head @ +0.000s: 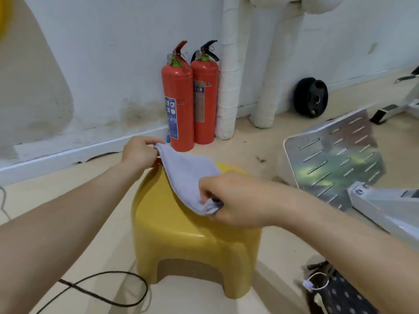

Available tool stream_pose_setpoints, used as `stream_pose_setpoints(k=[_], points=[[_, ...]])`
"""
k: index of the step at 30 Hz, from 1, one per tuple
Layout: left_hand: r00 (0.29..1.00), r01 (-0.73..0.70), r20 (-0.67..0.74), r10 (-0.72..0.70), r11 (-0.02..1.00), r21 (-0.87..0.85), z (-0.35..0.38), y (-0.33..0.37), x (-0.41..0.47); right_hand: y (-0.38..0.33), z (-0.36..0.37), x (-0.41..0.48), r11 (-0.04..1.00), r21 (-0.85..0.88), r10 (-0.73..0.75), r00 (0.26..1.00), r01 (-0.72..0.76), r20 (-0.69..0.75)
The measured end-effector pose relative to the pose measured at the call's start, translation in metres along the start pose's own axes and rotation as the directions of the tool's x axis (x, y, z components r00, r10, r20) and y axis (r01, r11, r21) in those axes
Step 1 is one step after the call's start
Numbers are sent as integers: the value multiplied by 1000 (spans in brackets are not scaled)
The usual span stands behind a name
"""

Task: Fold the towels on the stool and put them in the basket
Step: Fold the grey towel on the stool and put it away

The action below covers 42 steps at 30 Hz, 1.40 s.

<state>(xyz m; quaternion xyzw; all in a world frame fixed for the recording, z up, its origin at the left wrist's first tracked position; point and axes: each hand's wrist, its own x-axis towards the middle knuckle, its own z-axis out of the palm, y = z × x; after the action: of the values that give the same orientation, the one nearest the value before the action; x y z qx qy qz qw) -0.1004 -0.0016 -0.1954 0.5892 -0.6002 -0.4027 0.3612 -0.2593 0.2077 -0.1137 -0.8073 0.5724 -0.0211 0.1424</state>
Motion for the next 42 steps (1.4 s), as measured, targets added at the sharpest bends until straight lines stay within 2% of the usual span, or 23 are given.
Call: stream_pose_setpoints(k=[2,5,6,9,11,12,13,15,16,17,18,19,20,22,25,27,29,32,34,37,39,41,42], points=[[999,44,-3,-44,999,1,-4,-10,-1,-9,33,5,998,-61,-5,994,11,105],[994,109,20,-108,986,-126,-12,-16,-1,-20,49,6,989,-141,-31,994,46,105],[995,101,-6,-103,989,-103,-16,-15,-3,-24,49,6,986,-154,-42,995,56,95],[994,-38,-91,57,978,204,-25,-5,-18,-24,48,9,987,-150,-38,995,52,96],[975,-223,73,211,931,290,-27,10,-40,-18,45,12,995,-95,-25,994,35,107],[926,-353,246,286,888,295,-26,17,-54,-14,44,12,998,-53,-18,995,23,100],[829,-477,461,317,831,286,-24,21,-69,-10,43,13,1000,-16,-5,995,7,97],[524,-641,831,187,729,240,-15,21,-101,-3,41,16,998,51,17,995,-23,100],[393,-698,913,105,680,222,-9,15,-116,0,40,18,995,90,28,994,-38,107],[332,-759,939,84,615,214,-2,7,-128,2,38,19,991,124,39,992,-53,117],[341,-805,931,132,552,217,3,-4,-136,3,37,19,986,151,46,991,-65,127],[381,-833,887,260,513,208,7,-13,-142,4,35,19,982,175,46,990,-69,136],[427,-833,816,389,520,188,10,-19,-146,5,32,18,977,201,45,987,-76,154],[511,-798,707,489,576,179,14,-28,-148,7,22,14,972,219,42,974,-91,221],[552,-793,698,456,545,271,19,-40,-146,24,6,8,994,-54,111,934,-98,341],[561,-776,711,423,567,276,16,-45,-147,38,-1,3,968,-216,198,917,-127,346],[562,-770,712,421,580,265,16,-44,-152,47,1,-3,972,-177,212,905,-156,369],[566,-771,690,450,585,251,22,-45,-158,50,13,-8,994,-34,108,946,-102,306],[575,-758,671,469,614,220,25,-45,-159,49,17,-11,997,-13,77,957,-76,279],[598,-688,630,496,721,85,26,-43,-160,49,21,-16,994,13,98,927,-111,362],[678,-565,599,426,823,54,25,-33,-163,47,30,-20,993,39,87,917,-111,389],[720,-474,595,357,880,46,24,-24,-164,41,42,-25,996,16,80,956,-88,283],[727,-449,595,344,893,32,23,-23,-163,40,48,-27,997,-21,74,983,-71,167]])
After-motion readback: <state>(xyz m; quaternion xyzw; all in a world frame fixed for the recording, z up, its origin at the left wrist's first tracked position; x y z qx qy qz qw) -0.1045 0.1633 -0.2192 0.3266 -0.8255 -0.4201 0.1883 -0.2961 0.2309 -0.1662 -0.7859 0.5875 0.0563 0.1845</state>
